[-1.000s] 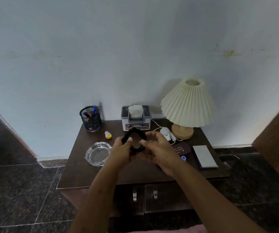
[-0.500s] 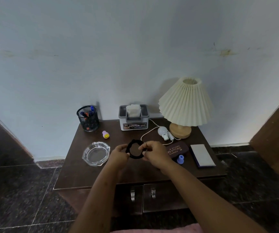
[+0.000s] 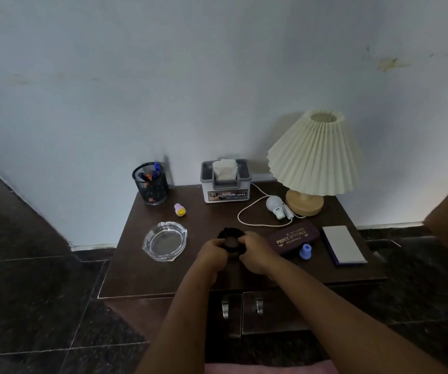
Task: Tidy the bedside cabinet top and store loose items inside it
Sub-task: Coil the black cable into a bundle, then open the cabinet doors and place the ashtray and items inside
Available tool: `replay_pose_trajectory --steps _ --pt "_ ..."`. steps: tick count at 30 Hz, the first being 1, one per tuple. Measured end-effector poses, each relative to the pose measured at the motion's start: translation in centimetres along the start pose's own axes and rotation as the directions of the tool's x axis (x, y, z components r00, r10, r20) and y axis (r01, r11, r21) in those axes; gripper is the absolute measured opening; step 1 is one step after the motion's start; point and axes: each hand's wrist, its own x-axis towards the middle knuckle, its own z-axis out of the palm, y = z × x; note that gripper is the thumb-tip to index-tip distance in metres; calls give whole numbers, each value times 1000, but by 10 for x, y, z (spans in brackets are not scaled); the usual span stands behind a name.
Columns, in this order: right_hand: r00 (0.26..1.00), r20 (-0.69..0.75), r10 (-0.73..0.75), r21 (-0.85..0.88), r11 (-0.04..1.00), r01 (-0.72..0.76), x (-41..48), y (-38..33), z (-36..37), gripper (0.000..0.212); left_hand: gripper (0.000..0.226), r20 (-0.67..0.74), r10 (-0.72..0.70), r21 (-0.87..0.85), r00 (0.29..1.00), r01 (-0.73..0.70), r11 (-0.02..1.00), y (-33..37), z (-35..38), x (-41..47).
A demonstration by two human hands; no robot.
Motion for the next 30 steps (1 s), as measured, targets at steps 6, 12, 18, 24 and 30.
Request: replay_pose_trajectory --steps 6,12,18,24,30 --pt "998 50 -33 -67 997 37 -2 -2 -2 41 62 30 31 160 999 -35 986 -3 6 7" --pt "994 -58 -92 -60 994 88 -12 -4 1 41 65 47 103 220 994 -110 969 -4 7 1" --pt "987 90 133 450 878 -160 -39 4 -5 27 67 -66 228 386 971 -186 904 -27 10 -20" --pt "649 687 328 107 838 -535 -71 51 3 25 82 -112 250 511 962 -160 844 -34 32 -43" --pt "837 376 399 485 685 -544 -84 80 60 56 68 -167 144 556 975 -27 831 -44 57 -80"
